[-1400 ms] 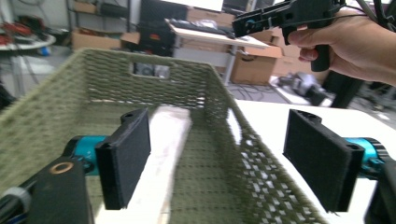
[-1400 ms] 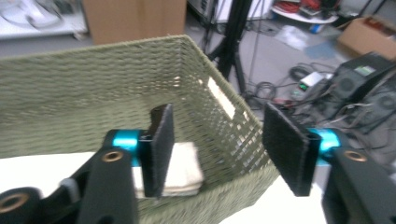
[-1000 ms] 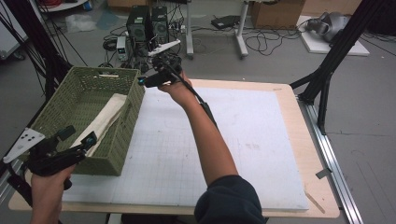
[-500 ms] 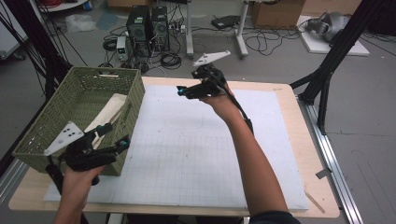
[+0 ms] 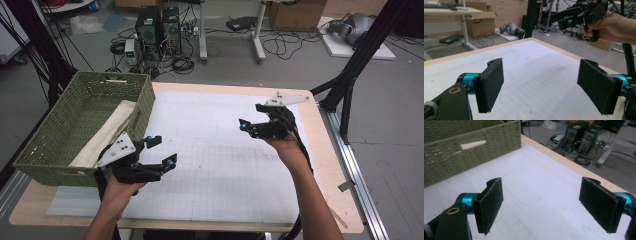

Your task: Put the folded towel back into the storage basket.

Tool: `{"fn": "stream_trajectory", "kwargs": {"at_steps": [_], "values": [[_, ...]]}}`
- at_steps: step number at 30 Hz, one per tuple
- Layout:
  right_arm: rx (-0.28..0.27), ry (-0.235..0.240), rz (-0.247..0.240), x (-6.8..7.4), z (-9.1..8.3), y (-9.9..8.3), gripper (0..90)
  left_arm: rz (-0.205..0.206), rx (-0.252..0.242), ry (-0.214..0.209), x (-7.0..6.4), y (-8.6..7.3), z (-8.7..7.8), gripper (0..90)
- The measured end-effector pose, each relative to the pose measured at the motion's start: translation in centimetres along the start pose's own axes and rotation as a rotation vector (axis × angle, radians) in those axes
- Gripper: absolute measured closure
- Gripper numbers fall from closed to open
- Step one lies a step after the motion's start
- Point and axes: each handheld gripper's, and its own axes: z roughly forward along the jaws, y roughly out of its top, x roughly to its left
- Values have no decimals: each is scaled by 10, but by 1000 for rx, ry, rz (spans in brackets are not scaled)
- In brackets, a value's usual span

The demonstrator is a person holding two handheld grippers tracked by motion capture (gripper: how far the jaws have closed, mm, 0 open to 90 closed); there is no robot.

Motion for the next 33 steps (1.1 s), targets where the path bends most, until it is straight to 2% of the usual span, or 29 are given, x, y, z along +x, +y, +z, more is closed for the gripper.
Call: {"fn": "stream_trajectory", "kwargs": {"at_steps": [2, 9, 11, 15, 20, 27, 33], "values": [[0, -38, -1, 0, -12, -17, 180, -14, 15, -18, -2, -5, 7, 214], [-12, -126, 54, 5, -44, -70, 170, -5, 78, -71, -8, -29, 29, 181], [-9, -160, 74, 8, -52, -87, 166, -7, 93, -75, -7, -37, 32, 181], [-4, -180, 105, 13, -62, -114, 165, 1, 95, -73, -7, -46, 36, 181], [-16, -209, 112, 20, -66, -134, 166, 4, 97, -64, -7, -53, 37, 181], [0, -212, 110, 23, -57, -153, 166, 0, 120, -39, -5, -65, 39, 181], [28, -205, 93, 22, -51, -157, 166, -11, 141, -29, -3, -74, 42, 182]]}}
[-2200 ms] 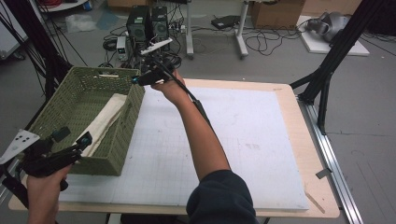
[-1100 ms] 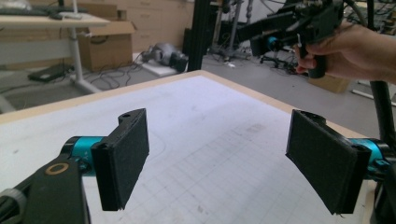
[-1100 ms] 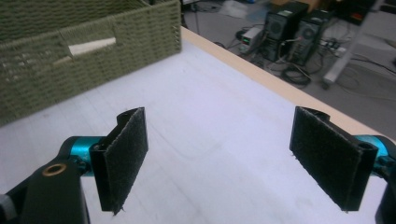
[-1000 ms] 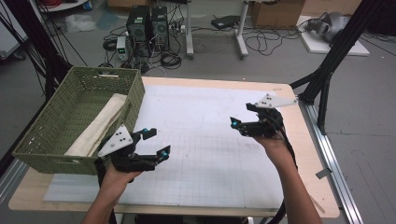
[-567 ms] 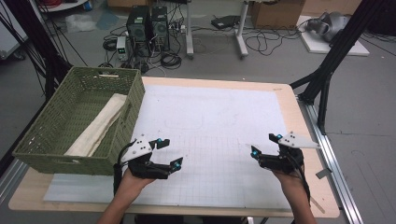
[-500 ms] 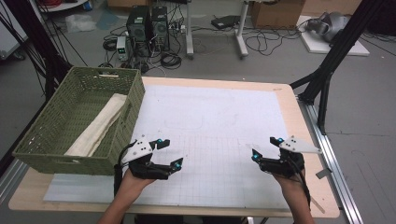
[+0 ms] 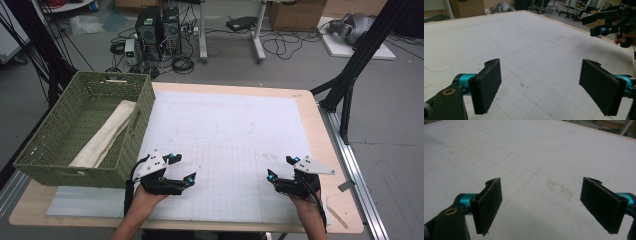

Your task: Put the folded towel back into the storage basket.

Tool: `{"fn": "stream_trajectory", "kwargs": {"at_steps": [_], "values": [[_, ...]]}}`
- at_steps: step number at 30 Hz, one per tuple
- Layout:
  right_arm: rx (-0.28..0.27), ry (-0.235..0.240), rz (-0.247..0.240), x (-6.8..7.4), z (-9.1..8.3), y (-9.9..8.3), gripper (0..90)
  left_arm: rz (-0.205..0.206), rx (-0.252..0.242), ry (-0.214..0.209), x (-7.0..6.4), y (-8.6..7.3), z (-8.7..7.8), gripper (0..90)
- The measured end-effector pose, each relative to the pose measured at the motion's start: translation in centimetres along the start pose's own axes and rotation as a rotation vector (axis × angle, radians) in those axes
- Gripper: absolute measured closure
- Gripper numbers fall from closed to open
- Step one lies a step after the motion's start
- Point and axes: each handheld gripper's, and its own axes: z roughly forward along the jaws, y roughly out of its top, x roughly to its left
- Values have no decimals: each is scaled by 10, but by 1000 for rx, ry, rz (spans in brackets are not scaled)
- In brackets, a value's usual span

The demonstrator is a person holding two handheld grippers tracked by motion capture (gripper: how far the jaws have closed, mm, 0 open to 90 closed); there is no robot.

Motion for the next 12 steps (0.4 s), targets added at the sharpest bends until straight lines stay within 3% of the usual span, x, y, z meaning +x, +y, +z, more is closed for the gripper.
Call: {"fn": "stream_trajectory", "kwargs": {"at_steps": [12], "values": [[5, -15, -11, 1, 1, 0, 166, -9, -5, 10, 2, -1, -1, 182]]}}
